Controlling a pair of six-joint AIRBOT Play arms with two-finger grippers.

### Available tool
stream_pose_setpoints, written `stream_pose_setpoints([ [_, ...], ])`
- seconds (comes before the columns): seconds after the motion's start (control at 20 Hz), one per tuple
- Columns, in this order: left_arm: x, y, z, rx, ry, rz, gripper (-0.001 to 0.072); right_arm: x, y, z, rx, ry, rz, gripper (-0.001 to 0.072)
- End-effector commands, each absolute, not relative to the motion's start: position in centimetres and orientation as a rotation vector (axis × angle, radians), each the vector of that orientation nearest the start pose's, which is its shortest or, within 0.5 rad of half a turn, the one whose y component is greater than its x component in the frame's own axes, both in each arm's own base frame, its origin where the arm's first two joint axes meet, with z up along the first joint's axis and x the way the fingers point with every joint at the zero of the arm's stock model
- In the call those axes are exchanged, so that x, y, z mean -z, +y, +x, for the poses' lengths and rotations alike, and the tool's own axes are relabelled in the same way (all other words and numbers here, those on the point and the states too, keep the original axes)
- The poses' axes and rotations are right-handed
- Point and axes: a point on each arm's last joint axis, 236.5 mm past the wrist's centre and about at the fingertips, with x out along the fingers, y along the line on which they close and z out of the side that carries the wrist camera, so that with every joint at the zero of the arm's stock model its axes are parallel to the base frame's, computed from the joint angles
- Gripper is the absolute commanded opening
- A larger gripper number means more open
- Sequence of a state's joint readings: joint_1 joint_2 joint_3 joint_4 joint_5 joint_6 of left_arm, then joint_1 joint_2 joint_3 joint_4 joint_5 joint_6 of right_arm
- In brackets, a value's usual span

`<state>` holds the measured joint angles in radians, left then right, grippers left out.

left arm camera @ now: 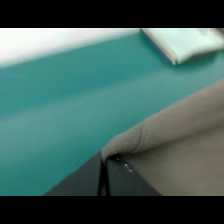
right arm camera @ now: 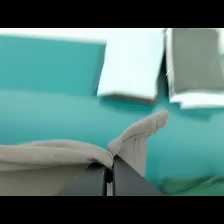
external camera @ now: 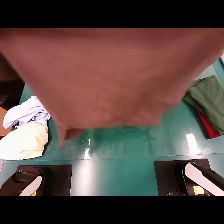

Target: Fold the shirts.

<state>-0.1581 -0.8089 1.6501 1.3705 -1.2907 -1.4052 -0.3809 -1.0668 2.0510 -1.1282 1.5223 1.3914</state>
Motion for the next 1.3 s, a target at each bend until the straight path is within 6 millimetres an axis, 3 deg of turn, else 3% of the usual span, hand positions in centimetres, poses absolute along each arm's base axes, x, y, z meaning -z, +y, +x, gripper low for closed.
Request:
stream_pose_setpoints([
  [0.0,-23.5,-12.0,32.0,0.479,0.810,0.066,0.0029,-31.1,-0.9,37.4,-0.169,0.743,0.114,0.0016],
  [0.1,-15.4,-13.7,33.8,0.549,0.980,0.052,0.0029,-21.7,-1.1,39.8,-0.123,0.998,0.086,0.0016],
  [0.2,-10.2,-13.9,37.0,0.558,1.029,0.084,0.0029,-13.8,-0.8,41.1,-0.110,1.201,0.050,0.0017],
  [0.25,-8.9,-14.1,39.5,0.540,0.998,0.084,0.0029,-10.9,-0.2,41.8,-0.124,1.260,0.046,0.0017],
  [0.35,-8.3,-14.2,44.3,0.492,0.903,0.071,0.0030,-7.6,0.6,43.8,-0.125,1.302,0.064,0.0018],
  [0.5,-9.5,-13.8,49.8,0.436,0.771,0.098,0.0029,-6.5,0.9,46.4,-0.111,1.295,0.088,0.0019],
  [0.65,-11.0,-13.2,52.6,0.396,0.684,0.128,0.0031,-7.6,1.1,48.1,-0.118,1.257,0.101,0.0020],
  [0.7,-11.2,-13.2,52.9,0.389,0.676,0.119,0.0115,-8.0,1.1,48.5,-0.119,1.237,0.100,0.0087],
  [0.75,-11.4,-12.7,53.0,0.367,0.677,0.084,0.0415,-8.5,1.0,48.8,-0.117,1.217,0.100,0.0327],
  [0.8,-11.5,-11.8,53.1,0.335,0.696,0.036,0.0500,-9.0,0.7,49.0,-0.111,1.207,0.103,0.0408],
  [0.9,-11.6,-8.6,52.5,0.269,0.775,-0.056,0.0500,-9.9,-0.2,48.1,-0.106,1.227,0.117,0.0408],
  [1.05,-9.7,-3.9,49.5,0.211,0.946,-0.165,0.0500,-10.4,-0.3,45.8,-0.143,1.242,0.183,0.0408],
  [1.15,-7.5,-2.2,47.7,0.187,1.038,-0.193,0.0500,-9.1,-0.6,43.5,-0.129,1.269,0.219,0.0408],
  [1.25,-4.4,-2.4,46.1,0.186,1.117,-0.215,0.0500,-6.9,-0.8,40.0,-0.112,1.333,0.258,0.0408],
])
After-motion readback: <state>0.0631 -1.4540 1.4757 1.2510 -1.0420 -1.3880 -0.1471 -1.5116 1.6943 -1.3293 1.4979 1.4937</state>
